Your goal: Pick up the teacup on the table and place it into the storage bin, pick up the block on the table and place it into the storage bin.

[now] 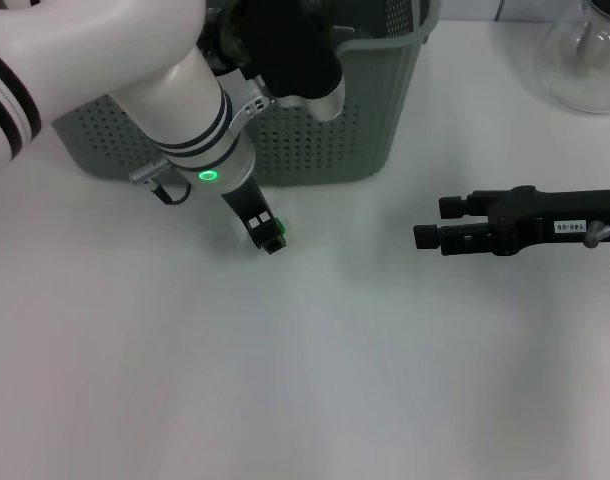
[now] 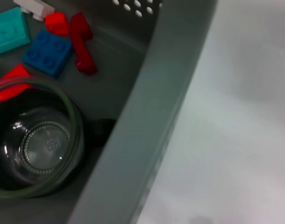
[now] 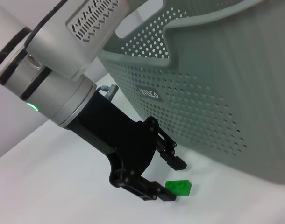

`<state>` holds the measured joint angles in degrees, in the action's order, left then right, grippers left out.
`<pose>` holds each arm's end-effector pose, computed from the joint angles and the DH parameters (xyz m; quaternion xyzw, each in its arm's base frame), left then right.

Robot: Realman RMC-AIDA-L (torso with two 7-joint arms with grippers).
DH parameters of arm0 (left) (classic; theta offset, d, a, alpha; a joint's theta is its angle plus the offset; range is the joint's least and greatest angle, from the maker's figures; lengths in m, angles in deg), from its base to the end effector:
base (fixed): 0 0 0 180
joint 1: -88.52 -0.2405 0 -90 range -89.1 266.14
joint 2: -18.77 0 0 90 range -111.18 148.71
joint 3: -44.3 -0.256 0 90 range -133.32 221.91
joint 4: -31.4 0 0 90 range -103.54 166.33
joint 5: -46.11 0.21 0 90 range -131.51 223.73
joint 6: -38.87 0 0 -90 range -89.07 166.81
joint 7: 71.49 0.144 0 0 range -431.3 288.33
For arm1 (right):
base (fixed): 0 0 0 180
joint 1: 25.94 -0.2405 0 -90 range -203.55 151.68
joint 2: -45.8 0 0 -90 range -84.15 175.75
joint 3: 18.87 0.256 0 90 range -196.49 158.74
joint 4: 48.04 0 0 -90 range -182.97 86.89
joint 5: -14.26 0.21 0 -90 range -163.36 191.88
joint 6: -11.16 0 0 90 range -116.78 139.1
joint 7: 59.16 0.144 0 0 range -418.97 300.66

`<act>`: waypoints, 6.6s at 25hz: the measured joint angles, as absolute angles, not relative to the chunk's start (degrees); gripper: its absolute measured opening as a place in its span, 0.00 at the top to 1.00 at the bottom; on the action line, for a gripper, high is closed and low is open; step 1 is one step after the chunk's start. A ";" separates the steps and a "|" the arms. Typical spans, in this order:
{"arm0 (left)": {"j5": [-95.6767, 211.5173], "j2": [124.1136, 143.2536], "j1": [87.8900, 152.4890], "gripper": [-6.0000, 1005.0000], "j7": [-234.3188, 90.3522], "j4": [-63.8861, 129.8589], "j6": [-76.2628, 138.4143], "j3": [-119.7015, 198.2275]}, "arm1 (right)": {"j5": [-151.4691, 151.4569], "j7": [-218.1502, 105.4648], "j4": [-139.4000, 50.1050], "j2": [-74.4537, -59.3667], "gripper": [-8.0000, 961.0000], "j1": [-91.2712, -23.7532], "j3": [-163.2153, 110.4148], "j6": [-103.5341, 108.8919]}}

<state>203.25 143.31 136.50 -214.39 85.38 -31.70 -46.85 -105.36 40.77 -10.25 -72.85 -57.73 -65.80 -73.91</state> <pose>-0.1601 0.3777 -0.0937 -0.9334 -0.1798 0.2577 0.1732 0.2639 0.3327 -0.0192 -0.9163 0.3569 0.1677 0.0694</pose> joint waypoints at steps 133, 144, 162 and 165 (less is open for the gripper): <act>144.72 142.80 112.23 0.32 -172.24 100.27 -66.68 -5.86 | -104.88 36.29 -9.64 -69.87 0.10 -57.88 -65.94 -77.60; 150.79 136.90 112.42 0.32 -161.72 68.84 -58.81 -5.18 | -104.82 31.79 -9.74 -71.65 0.10 -59.28 -65.72 -80.27; 154.26 136.71 113.68 0.14 -150.83 63.11 -49.58 -3.55 | -104.74 16.31 -11.81 -74.31 0.04 -59.45 -65.64 -77.62; 154.32 136.91 114.38 0.14 -149.08 61.55 -48.40 -3.59 | -104.77 15.35 -12.47 -74.29 0.04 -59.28 -65.77 -76.40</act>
